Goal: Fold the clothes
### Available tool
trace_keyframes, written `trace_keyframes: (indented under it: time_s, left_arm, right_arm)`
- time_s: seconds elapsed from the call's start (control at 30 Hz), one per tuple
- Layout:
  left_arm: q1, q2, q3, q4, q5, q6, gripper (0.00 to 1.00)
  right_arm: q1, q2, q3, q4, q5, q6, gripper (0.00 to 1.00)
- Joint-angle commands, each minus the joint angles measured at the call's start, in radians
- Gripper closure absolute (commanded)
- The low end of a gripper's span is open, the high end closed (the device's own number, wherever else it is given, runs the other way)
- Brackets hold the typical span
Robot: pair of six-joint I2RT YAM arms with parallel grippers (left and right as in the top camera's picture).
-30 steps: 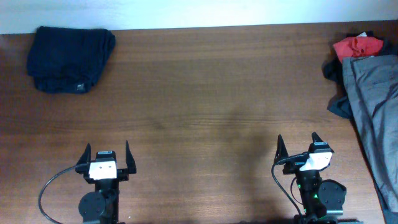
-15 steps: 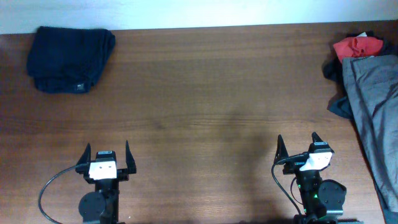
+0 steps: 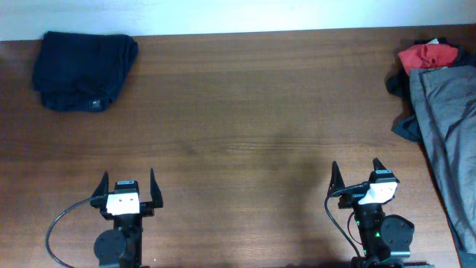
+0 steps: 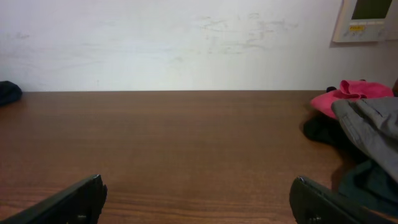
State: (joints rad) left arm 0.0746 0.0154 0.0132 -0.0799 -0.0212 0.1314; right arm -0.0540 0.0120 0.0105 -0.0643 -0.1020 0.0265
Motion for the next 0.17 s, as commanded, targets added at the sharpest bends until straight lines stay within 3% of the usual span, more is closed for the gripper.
trace_keyframes:
  time_s: [0.0, 0.13]
  left_arm:
    - [0.005, -0.010, -0.004, -0.004, 0.018, 0.013, 0.01]
    - [0.005, -0.010, -0.004, -0.004, 0.018, 0.013, 0.01]
  right_arm:
    - [-0.008, -0.008, -0.005, -0.007, 0.009, 0.003, 0.01]
    - [-0.008, -0.008, -0.005, -0.007, 0.009, 0.003, 0.01]
